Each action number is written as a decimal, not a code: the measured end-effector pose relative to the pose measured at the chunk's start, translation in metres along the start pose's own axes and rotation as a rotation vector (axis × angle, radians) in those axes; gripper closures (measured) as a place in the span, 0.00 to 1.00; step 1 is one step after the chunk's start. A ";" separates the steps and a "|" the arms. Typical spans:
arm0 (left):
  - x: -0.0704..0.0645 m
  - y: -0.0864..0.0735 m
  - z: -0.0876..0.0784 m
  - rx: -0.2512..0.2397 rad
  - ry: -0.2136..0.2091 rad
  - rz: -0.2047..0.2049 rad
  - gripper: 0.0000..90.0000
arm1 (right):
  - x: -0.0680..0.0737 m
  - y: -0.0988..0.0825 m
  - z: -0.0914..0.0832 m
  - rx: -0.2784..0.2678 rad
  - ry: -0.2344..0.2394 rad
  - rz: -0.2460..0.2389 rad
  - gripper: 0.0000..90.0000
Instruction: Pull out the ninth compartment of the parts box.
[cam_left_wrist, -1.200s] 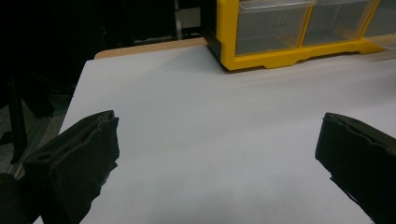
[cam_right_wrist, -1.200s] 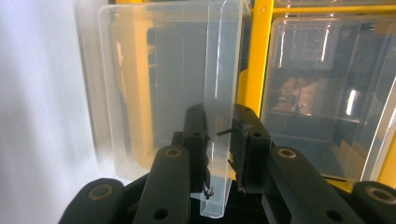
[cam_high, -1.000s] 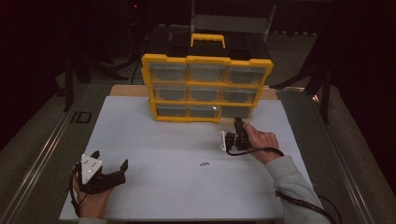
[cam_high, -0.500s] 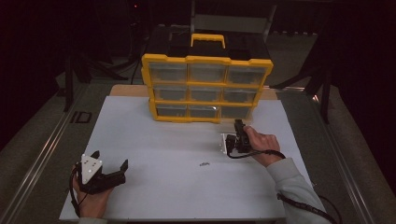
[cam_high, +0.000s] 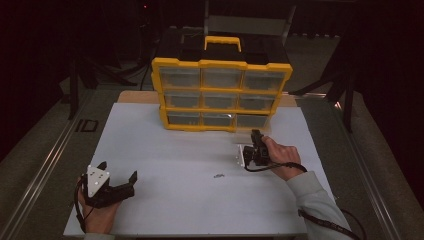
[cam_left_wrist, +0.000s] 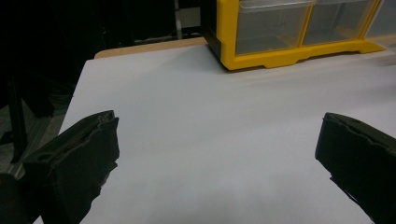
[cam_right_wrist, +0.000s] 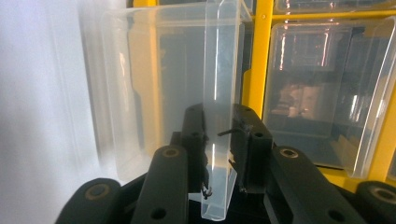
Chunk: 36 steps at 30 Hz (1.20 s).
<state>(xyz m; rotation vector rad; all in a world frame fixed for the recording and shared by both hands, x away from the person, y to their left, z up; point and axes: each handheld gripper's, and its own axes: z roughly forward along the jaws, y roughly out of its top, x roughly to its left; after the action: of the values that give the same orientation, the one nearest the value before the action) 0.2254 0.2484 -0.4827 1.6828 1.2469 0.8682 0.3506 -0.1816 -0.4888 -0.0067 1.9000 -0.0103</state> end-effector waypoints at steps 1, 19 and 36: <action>0.000 0.000 0.000 0.000 0.000 0.000 0.00 | -0.002 -0.001 0.000 -0.008 0.017 0.026 0.76; 0.000 0.000 0.000 0.000 0.000 0.001 0.00 | -0.019 -0.003 0.000 -0.078 0.127 0.284 0.47; 0.000 0.000 0.000 0.002 -0.001 0.000 0.00 | -0.038 -0.011 -0.001 -0.171 0.262 0.645 0.40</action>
<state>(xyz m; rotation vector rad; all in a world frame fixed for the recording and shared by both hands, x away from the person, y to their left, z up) 0.2254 0.2484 -0.4828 1.6852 1.2474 0.8661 0.3621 -0.1924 -0.4519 0.5116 2.0789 0.6137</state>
